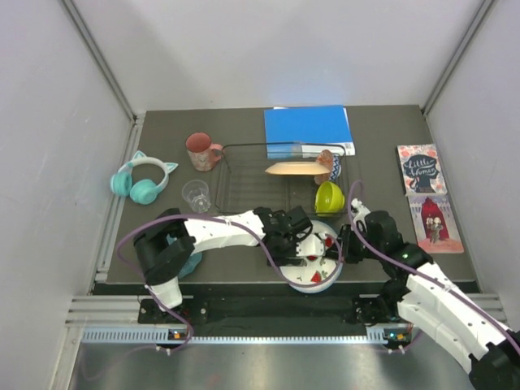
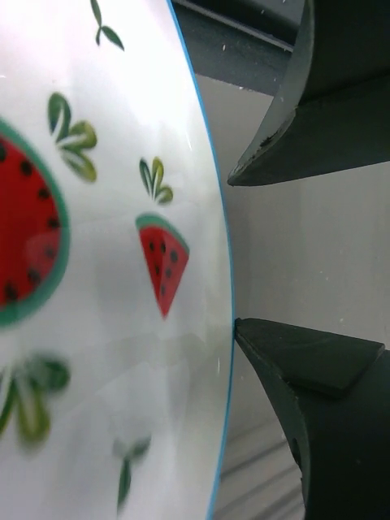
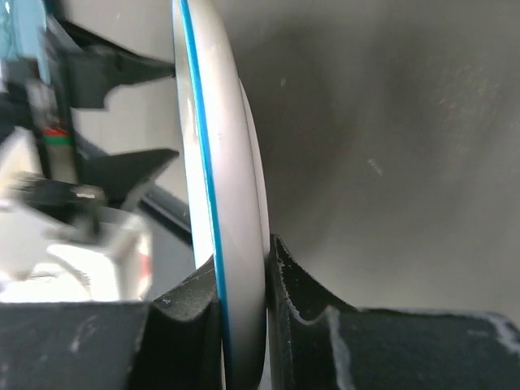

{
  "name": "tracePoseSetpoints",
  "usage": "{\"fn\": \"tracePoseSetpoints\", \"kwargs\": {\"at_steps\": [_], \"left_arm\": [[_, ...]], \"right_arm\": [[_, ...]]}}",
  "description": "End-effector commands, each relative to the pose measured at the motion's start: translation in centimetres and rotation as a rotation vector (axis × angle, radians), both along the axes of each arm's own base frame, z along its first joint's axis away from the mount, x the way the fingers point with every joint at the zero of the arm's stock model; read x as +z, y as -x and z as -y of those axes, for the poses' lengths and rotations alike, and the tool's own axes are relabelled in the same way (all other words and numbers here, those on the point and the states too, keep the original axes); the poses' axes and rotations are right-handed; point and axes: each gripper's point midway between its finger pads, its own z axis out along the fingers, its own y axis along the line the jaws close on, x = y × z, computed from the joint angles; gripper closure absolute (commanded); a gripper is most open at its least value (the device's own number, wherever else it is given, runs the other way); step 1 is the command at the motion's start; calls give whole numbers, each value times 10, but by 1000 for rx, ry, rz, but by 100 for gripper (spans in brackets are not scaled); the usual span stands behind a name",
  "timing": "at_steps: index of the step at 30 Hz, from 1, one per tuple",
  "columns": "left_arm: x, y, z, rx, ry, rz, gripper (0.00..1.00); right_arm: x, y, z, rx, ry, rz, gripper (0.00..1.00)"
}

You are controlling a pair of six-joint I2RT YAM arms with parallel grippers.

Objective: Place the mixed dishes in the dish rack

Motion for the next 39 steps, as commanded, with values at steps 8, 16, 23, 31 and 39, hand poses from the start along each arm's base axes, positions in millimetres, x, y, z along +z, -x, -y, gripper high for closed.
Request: {"fn": "tracePoseSetpoints", "kwargs": {"at_steps": [8,16,23,31,39], "left_arm": [[193,-72,-18,278,395,119,13],[294,-88,-119,510,582,338,7],[295,-61,-170,644,617,428,5],[286,-69,-215,864,630,540,15],[255,-54,-254,1172,628,509,5]], "right_arm": [[125,-10,-27,187,-135,311,100],[191,-22,-17,220,7,505,100],[265,-51,-15,188,158,802,100],[360,-82,-27,181,429,1525,100],[344,-118,-70,449,899,1706,100]]}}
